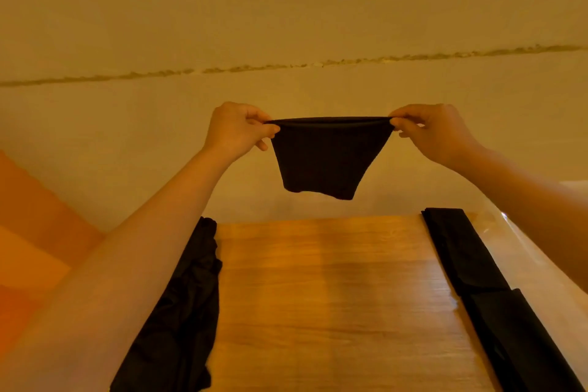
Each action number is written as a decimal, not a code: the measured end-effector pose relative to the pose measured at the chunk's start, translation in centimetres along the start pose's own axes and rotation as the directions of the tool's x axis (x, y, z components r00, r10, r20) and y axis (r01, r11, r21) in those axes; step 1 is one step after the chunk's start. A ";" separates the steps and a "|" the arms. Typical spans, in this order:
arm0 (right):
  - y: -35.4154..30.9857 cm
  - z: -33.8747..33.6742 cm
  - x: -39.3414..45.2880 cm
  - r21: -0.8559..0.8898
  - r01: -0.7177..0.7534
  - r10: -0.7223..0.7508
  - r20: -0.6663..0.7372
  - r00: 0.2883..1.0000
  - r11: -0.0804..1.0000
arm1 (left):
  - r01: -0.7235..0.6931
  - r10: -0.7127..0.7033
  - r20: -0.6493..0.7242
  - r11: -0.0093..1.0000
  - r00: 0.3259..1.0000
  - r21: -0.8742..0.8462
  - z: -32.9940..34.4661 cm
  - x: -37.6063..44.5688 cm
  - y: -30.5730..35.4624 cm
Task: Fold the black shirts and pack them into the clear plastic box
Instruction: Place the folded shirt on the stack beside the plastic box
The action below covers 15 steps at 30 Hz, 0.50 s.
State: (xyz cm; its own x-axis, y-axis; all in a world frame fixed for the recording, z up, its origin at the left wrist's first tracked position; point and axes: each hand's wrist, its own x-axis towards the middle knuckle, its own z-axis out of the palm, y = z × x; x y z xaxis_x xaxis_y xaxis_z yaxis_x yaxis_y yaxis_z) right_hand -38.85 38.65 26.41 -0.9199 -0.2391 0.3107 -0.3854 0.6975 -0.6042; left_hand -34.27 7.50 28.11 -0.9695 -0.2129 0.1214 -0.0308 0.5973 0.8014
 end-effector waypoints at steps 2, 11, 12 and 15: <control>0.8 1.1 -2.3 -0.053 0.086 -0.087 -0.020 0.996 0.995 | 0.000 0.000 0.016 1.000 1.000 0.012 0.6 -1.7 -1.6; 8.7 11.2 -19.2 -0.095 0.101 -0.067 0.303 0.951 0.990 | 0.176 -0.204 0.162 0.969 0.965 0.173 10.1 -16.8 -15.3; 9.6 12.2 -21.3 -0.112 0.072 -0.031 0.336 0.941 0.991 | 0.188 -0.225 0.177 0.961 0.958 0.203 11.2 -18.6 -16.4; 11.7 14.5 -26.6 -0.187 0.083 -0.012 0.351 0.936 0.979 | 0.174 -0.236 0.174 0.935 0.956 0.310 13.6 -23.7 -18.7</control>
State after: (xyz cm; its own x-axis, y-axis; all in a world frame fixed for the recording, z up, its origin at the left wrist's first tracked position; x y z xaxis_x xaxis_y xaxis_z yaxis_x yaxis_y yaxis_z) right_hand -19.92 43.37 0.46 -0.8821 -0.4693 0.0409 -0.4399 0.7893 -0.4284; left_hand -13.99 11.87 2.25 -0.9619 -0.2101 -0.1747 -0.2731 0.7608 0.5887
